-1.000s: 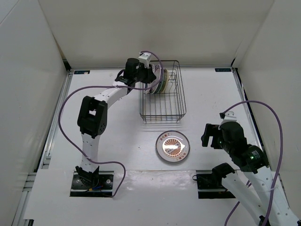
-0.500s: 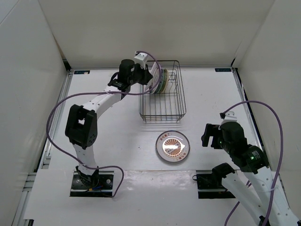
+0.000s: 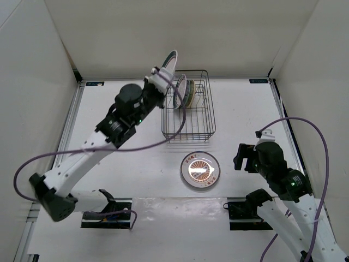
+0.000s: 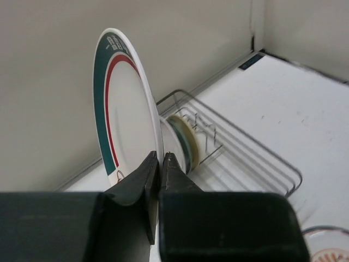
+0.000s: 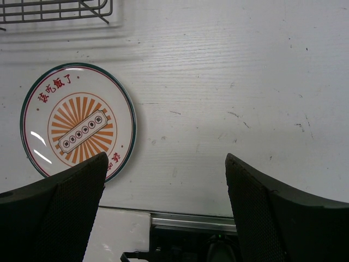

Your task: Unload the plates from the dish rack

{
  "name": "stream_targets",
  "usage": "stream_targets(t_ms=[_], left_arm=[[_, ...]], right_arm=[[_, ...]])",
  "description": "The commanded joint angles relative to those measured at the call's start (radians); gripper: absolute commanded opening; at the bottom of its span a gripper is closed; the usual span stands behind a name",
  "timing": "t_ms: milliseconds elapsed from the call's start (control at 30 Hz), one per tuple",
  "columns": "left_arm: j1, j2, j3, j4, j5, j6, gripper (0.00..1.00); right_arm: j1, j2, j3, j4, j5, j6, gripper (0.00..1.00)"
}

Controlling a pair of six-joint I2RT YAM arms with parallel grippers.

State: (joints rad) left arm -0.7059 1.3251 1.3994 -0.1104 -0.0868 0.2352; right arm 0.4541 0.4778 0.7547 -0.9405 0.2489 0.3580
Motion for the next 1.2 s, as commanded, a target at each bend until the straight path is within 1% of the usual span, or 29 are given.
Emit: stream_targets(t_ms=[0, 33, 67, 100, 133, 167, 200, 233, 267, 300, 367, 400, 467, 500, 567, 633, 733, 900, 967, 1033, 1167], left_arm=[[-0.070, -0.115, -0.103, -0.124, -0.379, 0.171, 0.00], [-0.075, -0.127, -0.187, -0.130, -0.418, 0.168, 0.00], [-0.076, -0.154, -0.213, -0.133, -0.518, 0.162, 0.00], [-0.078, -0.176, -0.277, -0.115, -0.553, 0.170, 0.00], [-0.075, -0.194, -0.312, -0.098, -0.621, 0.177, 0.00], [-0.073, -0.199, -0.383, -0.077, -0.681, 0.196, 0.00], [-0.072, -0.216, -0.460, -0.005, -0.724, 0.205, 0.00], [-0.073, -0.218, -0.496, 0.018, -0.747, 0.208, 0.00], [-0.078, -0.216, -0.573, 0.041, -0.787, 0.213, 0.00], [-0.081, -0.205, -0.591, 0.084, -0.821, 0.191, 0.00], [-0.083, -0.190, -0.617, 0.077, -0.855, 0.136, 0.00], [-0.083, -0.170, -0.620, 0.008, -0.860, 0.051, 0.00], [-0.083, -0.109, -0.635, -0.003, -0.886, 0.010, 0.00], [-0.081, -0.090, -0.642, -0.044, -0.881, -0.028, 0.00], [-0.081, -0.035, -0.657, -0.049, -0.895, -0.106, 0.00], [-0.087, -0.017, -0.681, -0.064, -0.884, -0.172, 0.00], [-0.090, -0.012, -0.720, -0.051, -0.841, -0.226, 0.00], [-0.102, -0.009, -0.749, -0.106, -0.817, -0.388, 0.00], [-0.107, -0.012, -0.763, -0.115, -0.811, -0.424, 0.00], [-0.109, -0.014, -0.780, -0.118, -0.794, -0.467, 0.03], [-0.130, -0.001, -0.790, -0.118, -0.789, -0.519, 0.05]], right_arm=[[0.005, -0.019, -0.014, 0.043, 0.009, -0.011, 0.89], [0.008, -0.018, -0.020, 0.051, 0.006, -0.010, 0.89], [0.006, -0.015, -0.020, 0.052, 0.001, -0.011, 0.89], [0.008, -0.007, -0.021, 0.054, -0.016, -0.013, 0.89], [0.008, 0.004, -0.023, 0.052, -0.020, -0.010, 0.89], [0.005, 0.007, -0.025, 0.052, -0.020, -0.011, 0.89], [0.005, 0.010, -0.026, 0.058, -0.029, -0.013, 0.89], [0.008, 0.018, -0.025, 0.057, -0.031, -0.010, 0.89], [0.006, 0.018, -0.026, 0.055, -0.030, -0.010, 0.89], [0.008, 0.019, -0.026, 0.057, -0.031, -0.010, 0.89], [0.008, 0.021, -0.026, 0.055, -0.033, -0.010, 0.89], [0.002, 0.019, -0.026, 0.054, -0.033, -0.010, 0.89], [0.005, 0.021, -0.026, 0.057, -0.033, -0.013, 0.89], [0.008, 0.024, -0.026, 0.057, -0.033, -0.013, 0.89], [0.008, 0.024, -0.026, 0.054, -0.033, -0.011, 0.89], [0.006, 0.027, -0.023, 0.054, -0.033, -0.013, 0.89], [0.005, 0.027, -0.023, 0.052, -0.037, -0.013, 0.89], [0.006, 0.031, -0.026, 0.052, -0.036, -0.014, 0.89], [0.006, 0.031, -0.026, 0.055, -0.037, -0.013, 0.89], [0.006, 0.031, -0.028, 0.055, -0.036, -0.013, 0.89], [0.008, 0.033, -0.028, 0.052, -0.042, -0.016, 0.89]])
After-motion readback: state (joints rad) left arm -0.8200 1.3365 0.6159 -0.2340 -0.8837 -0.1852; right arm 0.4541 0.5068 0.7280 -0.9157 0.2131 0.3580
